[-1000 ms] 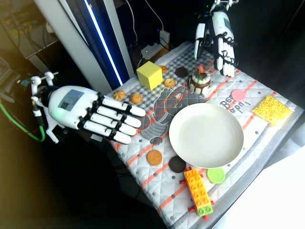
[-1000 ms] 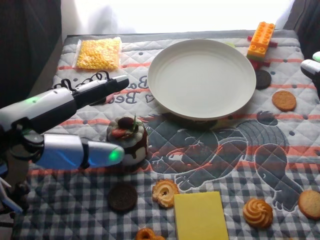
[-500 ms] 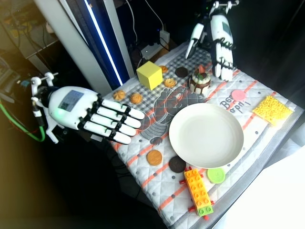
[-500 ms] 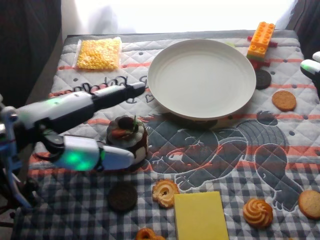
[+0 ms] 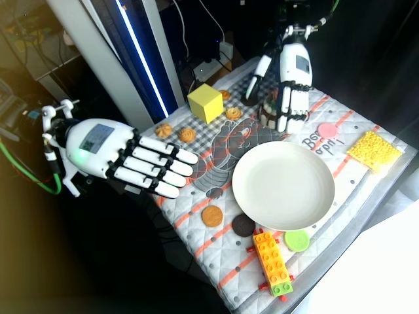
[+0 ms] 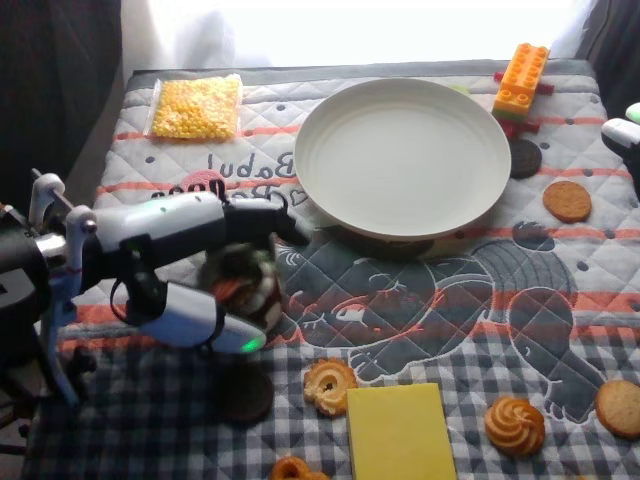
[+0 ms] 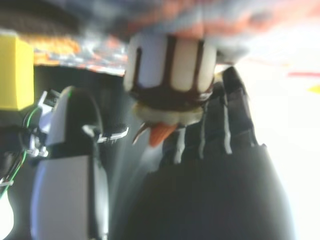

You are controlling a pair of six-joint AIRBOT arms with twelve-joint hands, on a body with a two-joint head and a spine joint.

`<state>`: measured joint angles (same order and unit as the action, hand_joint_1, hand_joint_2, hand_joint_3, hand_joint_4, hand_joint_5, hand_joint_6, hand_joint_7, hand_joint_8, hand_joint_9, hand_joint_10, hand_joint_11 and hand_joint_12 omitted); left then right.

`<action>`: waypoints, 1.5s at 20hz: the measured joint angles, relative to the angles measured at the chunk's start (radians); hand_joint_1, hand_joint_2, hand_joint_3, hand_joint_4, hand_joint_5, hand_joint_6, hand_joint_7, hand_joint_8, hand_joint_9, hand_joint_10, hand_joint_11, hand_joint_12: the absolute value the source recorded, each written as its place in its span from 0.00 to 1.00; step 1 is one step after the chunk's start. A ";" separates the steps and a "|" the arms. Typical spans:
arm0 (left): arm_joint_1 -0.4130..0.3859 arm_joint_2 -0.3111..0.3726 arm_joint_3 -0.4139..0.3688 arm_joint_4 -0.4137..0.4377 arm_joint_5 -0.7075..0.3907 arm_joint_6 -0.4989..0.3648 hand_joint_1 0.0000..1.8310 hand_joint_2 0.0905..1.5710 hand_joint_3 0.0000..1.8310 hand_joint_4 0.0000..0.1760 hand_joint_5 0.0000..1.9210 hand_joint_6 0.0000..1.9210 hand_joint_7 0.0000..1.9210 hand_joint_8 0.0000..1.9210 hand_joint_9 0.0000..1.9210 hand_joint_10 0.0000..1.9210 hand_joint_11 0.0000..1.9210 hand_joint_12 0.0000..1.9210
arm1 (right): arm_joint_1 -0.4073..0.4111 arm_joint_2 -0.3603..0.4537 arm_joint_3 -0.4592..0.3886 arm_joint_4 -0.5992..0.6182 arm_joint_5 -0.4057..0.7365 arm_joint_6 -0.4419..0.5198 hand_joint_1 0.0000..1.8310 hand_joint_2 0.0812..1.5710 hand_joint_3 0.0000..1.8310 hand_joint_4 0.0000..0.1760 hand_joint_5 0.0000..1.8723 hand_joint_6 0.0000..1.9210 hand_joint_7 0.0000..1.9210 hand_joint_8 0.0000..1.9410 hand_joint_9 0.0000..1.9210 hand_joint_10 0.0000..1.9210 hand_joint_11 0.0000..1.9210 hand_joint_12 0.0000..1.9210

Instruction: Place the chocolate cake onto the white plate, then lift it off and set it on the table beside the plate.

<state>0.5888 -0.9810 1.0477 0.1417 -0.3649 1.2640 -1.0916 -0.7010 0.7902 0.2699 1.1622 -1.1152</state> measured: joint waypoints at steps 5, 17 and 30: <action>0.000 -0.001 -0.003 -0.005 -0.014 0.006 0.75 0.89 0.00 0.00 0.05 0.92 0.19 0.98 0.22 1.00 0.13 0.99 | -0.007 -0.004 0.001 0.000 0.001 0.004 0.31 0.81 0.00 0.00 0.00 0.00 0.00 0.00 0.00 0.00 0.01 0.01; -0.247 -0.185 0.153 -0.015 0.000 0.014 0.73 0.78 0.00 0.25 0.06 0.81 0.07 0.83 0.18 0.87 0.22 0.97 | -0.007 -0.015 0.011 0.006 0.003 0.013 0.31 0.82 0.00 0.00 0.00 0.00 0.00 0.00 0.00 0.00 0.00 0.16; -0.314 -0.462 0.413 -0.212 0.225 0.172 0.49 0.68 0.00 0.53 0.03 0.12 0.06 0.05 0.01 0.15 0.00 0.62 | -0.021 -0.033 0.027 -0.006 0.000 0.042 0.29 0.82 0.00 0.00 0.00 0.00 0.00 0.00 0.00 0.00 0.02 0.01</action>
<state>0.2752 -1.4425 1.4605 -0.0704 -0.1394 1.4361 -1.1130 -0.7341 0.8169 0.2638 1.1622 -1.0733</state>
